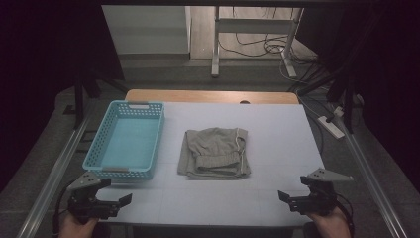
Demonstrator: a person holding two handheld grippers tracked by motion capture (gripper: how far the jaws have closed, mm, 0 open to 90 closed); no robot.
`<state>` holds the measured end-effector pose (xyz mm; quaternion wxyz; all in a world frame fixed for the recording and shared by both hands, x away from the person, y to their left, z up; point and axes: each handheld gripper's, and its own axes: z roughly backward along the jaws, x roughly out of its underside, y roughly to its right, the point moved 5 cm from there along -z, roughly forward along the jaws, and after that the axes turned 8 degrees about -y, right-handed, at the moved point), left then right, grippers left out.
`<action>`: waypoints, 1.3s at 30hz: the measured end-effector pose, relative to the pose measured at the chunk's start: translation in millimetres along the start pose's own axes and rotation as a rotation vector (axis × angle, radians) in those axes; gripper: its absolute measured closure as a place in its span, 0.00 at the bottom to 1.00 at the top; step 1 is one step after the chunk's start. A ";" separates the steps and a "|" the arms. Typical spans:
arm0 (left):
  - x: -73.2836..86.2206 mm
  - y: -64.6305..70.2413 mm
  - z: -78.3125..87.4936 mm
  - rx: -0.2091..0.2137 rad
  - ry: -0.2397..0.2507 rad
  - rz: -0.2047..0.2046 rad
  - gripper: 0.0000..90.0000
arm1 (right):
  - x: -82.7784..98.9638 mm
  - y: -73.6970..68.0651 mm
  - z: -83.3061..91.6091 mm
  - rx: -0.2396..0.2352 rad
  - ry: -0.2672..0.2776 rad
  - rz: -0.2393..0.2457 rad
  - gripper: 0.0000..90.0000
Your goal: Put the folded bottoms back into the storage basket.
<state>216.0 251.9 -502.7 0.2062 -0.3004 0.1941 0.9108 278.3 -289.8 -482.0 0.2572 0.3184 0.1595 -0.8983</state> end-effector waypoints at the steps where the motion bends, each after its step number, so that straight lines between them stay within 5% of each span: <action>1: 0.0 0.0 0.0 0.000 0.000 0.000 0.02 | 0.0 0.1 -0.6 -0.005 -0.006 0.001 0.00; 20: -0.2 1.9 -1.8 0.004 -0.020 -0.020 0.02 | 0.2 -2.1 -1.8 -0.016 -0.017 0.024 0.00; 31: -1.3 4.9 -4.6 -0.055 -0.051 -0.038 0.01 | 0.5 -1.8 -1.9 -0.011 -0.019 0.019 0.00; 39: -3.8 5.4 -5.0 -0.013 -0.029 -0.001 0.01 | 0.5 -2.3 -1.8 -0.012 -0.019 0.024 0.00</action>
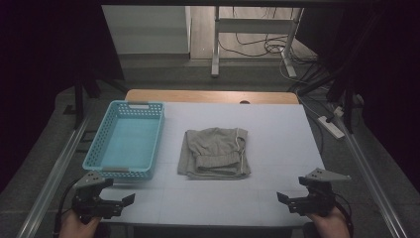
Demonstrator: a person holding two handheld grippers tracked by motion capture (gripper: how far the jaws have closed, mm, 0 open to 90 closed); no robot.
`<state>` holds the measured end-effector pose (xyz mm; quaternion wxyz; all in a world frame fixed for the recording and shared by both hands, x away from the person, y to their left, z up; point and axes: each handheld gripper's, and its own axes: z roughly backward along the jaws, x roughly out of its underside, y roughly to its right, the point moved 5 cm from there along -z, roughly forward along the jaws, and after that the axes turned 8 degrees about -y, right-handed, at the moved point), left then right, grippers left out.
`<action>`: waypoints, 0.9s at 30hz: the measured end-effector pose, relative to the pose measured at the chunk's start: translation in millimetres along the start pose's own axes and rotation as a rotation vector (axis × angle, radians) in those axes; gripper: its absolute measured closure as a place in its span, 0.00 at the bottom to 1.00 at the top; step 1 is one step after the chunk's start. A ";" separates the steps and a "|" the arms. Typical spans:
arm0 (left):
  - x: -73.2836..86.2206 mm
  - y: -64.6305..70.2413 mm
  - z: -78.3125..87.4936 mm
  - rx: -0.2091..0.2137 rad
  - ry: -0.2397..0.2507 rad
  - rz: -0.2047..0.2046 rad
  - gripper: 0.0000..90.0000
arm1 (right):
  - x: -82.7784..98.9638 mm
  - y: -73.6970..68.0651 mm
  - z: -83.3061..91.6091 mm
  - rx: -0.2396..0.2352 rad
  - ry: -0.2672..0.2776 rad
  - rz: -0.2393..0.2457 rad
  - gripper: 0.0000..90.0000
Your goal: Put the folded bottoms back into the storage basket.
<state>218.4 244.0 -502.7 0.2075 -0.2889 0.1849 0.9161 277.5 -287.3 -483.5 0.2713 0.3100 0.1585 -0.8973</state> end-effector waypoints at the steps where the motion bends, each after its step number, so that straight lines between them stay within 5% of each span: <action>1: -0.2 0.2 0.3 -0.001 0.004 -0.002 0.01 | 0.0 -0.1 -0.1 0.000 -0.001 0.001 0.00; 10: -3.1 5.4 3.2 -0.007 0.020 -0.031 0.01 | 0.1 -0.1 -0.5 -0.004 -0.005 0.002 0.00; 16: -6.9 9.1 4.7 0.078 0.035 -0.048 0.01 | 0.2 -1.2 -1.7 -0.001 -0.018 0.013 0.00; 23: -11.1 13.5 1.5 0.096 0.036 -0.089 0.01 | 0.2 -2.3 -3.3 0.006 -0.027 0.026 0.00; 27: -12.9 16.8 -4.2 0.147 0.032 -0.112 0.01 | 0.2 -2.6 -2.2 0.012 -0.019 0.025 0.00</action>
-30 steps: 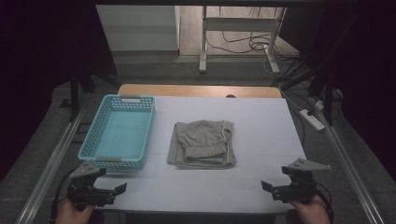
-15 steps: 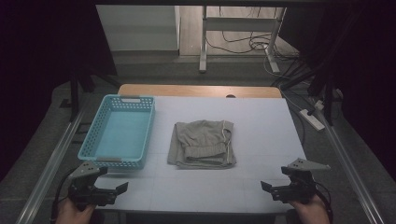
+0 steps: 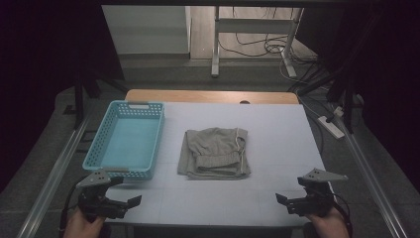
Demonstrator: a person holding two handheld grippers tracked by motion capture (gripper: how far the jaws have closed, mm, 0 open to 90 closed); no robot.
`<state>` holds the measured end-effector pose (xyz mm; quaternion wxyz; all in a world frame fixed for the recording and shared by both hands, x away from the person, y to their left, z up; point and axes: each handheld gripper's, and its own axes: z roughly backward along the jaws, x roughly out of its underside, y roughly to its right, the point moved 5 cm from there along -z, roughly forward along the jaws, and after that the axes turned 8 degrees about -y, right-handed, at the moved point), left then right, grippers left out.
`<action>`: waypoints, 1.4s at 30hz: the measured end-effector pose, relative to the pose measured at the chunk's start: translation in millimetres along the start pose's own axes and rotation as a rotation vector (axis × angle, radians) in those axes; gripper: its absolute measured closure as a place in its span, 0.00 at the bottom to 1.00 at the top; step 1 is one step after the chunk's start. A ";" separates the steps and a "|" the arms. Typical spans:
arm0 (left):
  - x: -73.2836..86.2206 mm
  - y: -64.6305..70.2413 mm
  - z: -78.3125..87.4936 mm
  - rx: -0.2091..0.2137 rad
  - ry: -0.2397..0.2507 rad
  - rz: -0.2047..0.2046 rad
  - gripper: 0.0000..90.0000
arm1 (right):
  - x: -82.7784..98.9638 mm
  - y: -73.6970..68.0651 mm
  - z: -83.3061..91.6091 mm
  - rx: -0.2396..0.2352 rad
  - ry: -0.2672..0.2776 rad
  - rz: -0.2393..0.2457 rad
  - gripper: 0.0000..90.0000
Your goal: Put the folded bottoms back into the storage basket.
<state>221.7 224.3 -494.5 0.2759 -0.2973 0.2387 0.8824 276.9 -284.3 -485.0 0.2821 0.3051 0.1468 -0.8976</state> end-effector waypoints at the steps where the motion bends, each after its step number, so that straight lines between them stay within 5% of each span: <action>1: -1.0 1.0 -1.9 0.020 0.001 -0.006 0.01 | 0.0 0.2 0.1 0.000 -0.001 -0.001 0.00; 12: -9.6 5.4 -14.5 0.032 -0.014 -0.058 0.00 | -0.1 -0.8 -0.6 0.002 -0.008 0.005 0.00; 42: -51.9 15.3 -54.4 0.059 -0.023 -0.081 0.00 | 0.1 -1.9 -2.6 0.013 -0.023 0.025 0.00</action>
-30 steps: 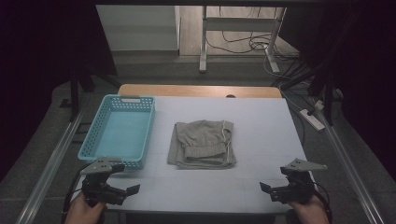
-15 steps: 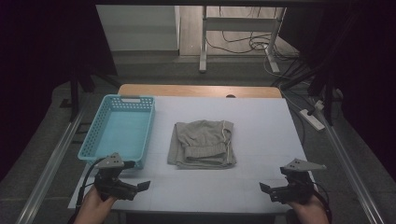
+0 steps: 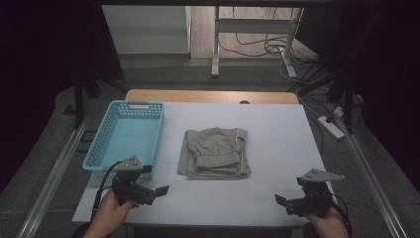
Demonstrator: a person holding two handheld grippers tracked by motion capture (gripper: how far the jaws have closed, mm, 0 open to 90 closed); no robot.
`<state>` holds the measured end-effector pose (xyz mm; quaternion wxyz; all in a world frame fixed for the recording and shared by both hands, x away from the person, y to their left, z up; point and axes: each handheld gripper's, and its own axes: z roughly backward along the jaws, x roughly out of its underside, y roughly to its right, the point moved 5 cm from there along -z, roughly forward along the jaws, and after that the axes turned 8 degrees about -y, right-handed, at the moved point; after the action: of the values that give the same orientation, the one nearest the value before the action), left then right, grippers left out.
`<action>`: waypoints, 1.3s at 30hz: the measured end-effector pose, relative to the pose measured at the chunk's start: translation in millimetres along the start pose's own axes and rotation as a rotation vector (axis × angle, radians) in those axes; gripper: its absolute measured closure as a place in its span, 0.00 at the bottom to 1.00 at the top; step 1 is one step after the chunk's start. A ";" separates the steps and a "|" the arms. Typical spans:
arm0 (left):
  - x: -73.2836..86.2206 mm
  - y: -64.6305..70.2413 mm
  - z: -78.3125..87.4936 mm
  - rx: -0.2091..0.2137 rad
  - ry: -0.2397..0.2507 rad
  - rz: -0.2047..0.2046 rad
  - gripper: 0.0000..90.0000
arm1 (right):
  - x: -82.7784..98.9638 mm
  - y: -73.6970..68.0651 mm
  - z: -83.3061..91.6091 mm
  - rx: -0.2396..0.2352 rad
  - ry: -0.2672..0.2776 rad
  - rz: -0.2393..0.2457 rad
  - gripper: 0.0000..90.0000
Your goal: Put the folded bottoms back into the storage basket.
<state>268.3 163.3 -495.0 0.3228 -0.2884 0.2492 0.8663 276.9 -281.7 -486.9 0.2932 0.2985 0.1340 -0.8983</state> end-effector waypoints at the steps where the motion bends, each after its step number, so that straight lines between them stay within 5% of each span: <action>1: -1.8 -0.3 -1.6 -0.003 -0.003 -0.004 0.00 | 0.0 -0.3 0.0 -0.001 -0.001 -0.001 0.00; 26: -39.2 -13.0 -42.9 -0.072 -0.105 -0.024 0.00 | 0.1 -0.8 -0.5 -0.007 -0.009 0.011 0.00; 32: -50.1 -17.0 -55.7 -0.046 -0.101 -0.018 0.02 | 0.2 -1.3 -0.7 -0.004 -0.012 0.014 0.00; 39: -59.6 -18.4 -75.3 -0.065 -0.133 -0.046 0.01 | 0.2 -1.3 -0.9 -0.007 -0.013 0.016 0.00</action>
<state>344.0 104.3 -513.6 0.3489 -0.2460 0.1922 0.8836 276.3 -280.4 -487.6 0.3022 0.2925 0.1330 -0.8975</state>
